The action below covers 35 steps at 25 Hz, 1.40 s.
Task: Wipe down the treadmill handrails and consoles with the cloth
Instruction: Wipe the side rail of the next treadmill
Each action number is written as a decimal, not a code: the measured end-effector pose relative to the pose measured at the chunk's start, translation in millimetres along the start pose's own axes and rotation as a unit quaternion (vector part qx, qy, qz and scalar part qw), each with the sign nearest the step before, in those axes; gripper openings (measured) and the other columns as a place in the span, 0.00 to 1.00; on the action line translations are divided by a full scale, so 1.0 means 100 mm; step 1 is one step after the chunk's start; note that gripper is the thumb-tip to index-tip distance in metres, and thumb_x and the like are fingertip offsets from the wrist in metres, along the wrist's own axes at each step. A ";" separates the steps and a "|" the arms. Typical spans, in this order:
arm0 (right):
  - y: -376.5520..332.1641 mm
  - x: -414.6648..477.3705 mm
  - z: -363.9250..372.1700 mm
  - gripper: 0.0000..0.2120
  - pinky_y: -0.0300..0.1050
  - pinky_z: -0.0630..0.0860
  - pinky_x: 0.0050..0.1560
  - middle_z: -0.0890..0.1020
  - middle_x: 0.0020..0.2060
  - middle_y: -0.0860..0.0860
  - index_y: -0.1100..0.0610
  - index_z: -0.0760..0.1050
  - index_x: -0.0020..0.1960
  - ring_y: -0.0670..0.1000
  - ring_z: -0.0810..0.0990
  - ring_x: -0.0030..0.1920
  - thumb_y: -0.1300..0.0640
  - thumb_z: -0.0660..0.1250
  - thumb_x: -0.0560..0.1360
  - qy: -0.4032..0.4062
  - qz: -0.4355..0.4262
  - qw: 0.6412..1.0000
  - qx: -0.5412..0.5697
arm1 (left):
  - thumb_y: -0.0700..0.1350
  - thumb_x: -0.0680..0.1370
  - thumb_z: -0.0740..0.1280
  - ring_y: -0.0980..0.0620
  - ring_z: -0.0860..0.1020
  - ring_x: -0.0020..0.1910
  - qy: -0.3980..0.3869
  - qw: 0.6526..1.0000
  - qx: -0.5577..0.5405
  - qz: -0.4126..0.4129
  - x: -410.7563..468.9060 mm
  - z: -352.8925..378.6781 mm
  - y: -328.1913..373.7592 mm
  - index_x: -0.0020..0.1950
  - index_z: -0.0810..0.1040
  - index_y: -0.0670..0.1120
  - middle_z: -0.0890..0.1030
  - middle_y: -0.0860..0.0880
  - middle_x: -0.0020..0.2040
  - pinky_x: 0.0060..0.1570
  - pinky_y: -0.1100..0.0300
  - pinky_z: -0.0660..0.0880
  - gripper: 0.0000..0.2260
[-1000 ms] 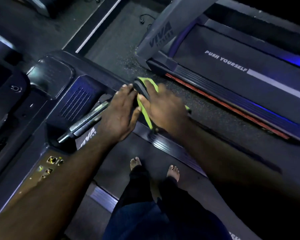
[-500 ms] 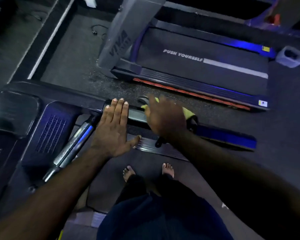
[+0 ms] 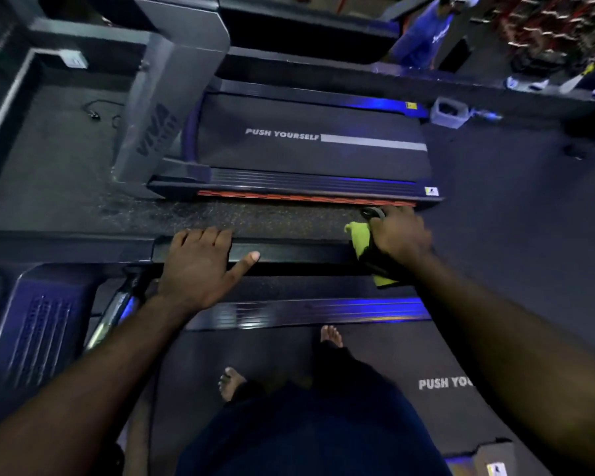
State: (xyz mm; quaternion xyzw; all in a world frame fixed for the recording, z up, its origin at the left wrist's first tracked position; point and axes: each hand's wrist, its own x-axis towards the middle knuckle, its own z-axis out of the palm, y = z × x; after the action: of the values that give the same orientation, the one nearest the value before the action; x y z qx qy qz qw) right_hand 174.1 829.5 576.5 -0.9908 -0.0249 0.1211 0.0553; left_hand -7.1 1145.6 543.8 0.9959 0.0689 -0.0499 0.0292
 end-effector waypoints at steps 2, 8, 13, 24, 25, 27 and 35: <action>0.03 -0.19 0.08 0.23 0.58 0.74 0.62 0.77 0.68 0.53 0.45 0.72 0.74 0.62 0.77 0.66 0.39 0.57 0.82 0.043 -0.087 0.995 -0.017 | 0.75 0.80 0.43 0.42 0.80 0.60 -0.007 1.000 0.006 -0.010 -0.01 -0.03 0.03 0.66 0.79 0.46 0.83 0.44 0.61 0.64 0.43 0.70 0.41; 0.14 -0.18 0.07 0.21 0.55 0.77 0.56 0.84 0.57 0.49 0.45 0.81 0.60 0.56 0.81 0.55 0.34 0.56 0.82 -0.009 -0.206 0.978 -0.016 | 0.75 0.80 0.47 0.42 0.80 0.59 0.026 0.996 0.007 -0.083 0.15 0.02 0.29 0.61 0.80 0.48 0.82 0.46 0.61 0.62 0.40 0.70 0.37; 0.33 0.14 -0.04 0.25 0.52 0.77 0.55 0.81 0.63 0.46 0.41 0.77 0.67 0.54 0.80 0.60 0.35 0.52 0.77 -0.105 -0.306 0.946 -0.021 | 0.71 0.81 0.54 0.37 0.76 0.67 0.045 0.985 -0.024 -0.165 0.50 -0.02 1.05 0.64 0.81 0.45 0.80 0.43 0.68 0.74 0.34 0.63 0.34; 0.86 0.91 -0.05 0.27 0.43 0.65 0.72 0.72 0.76 0.45 0.44 0.68 0.79 0.42 0.71 0.72 0.44 0.56 0.80 -0.427 -0.373 0.798 0.202 | 0.62 0.82 0.54 0.37 0.61 0.81 0.073 0.929 -0.018 -0.362 0.70 0.13 1.67 0.75 0.74 0.42 0.66 0.40 0.81 0.80 0.36 0.51 0.31; 1.04 0.91 -0.13 0.29 0.42 0.65 0.72 0.70 0.76 0.41 0.39 0.66 0.80 0.38 0.69 0.73 0.44 0.55 0.78 -0.421 -0.385 0.796 0.200 | 0.61 0.82 0.54 0.37 0.60 0.81 0.075 0.926 -0.021 -0.370 0.70 0.14 1.68 0.76 0.73 0.42 0.65 0.39 0.82 0.81 0.35 0.49 0.30; 1.10 0.97 -0.16 0.30 0.36 0.68 0.64 0.73 0.72 0.41 0.39 0.69 0.78 0.31 0.73 0.63 0.48 0.56 0.76 -0.443 -0.378 0.786 0.206 | 0.60 0.81 0.54 0.36 0.59 0.82 0.075 0.920 -0.024 -0.385 0.74 0.15 1.68 0.77 0.71 0.42 0.64 0.38 0.82 0.81 0.34 0.46 0.31; 1.24 1.00 -0.19 0.24 0.39 0.60 0.78 0.70 0.77 0.42 0.48 0.67 0.80 0.39 0.69 0.74 0.54 0.64 0.85 -0.464 -0.384 0.776 0.189 | 0.63 0.82 0.51 0.30 0.49 0.83 0.120 0.868 -0.068 -0.477 0.62 0.25 1.88 0.81 0.59 0.34 0.53 0.29 0.83 0.81 0.36 0.45 0.39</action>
State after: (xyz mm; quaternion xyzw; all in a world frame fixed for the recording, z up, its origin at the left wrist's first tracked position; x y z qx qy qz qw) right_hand 279.7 710.5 556.9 -0.6923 -0.4022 0.5372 0.2652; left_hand 78.2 966.4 522.0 0.8356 0.5419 0.0674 0.0607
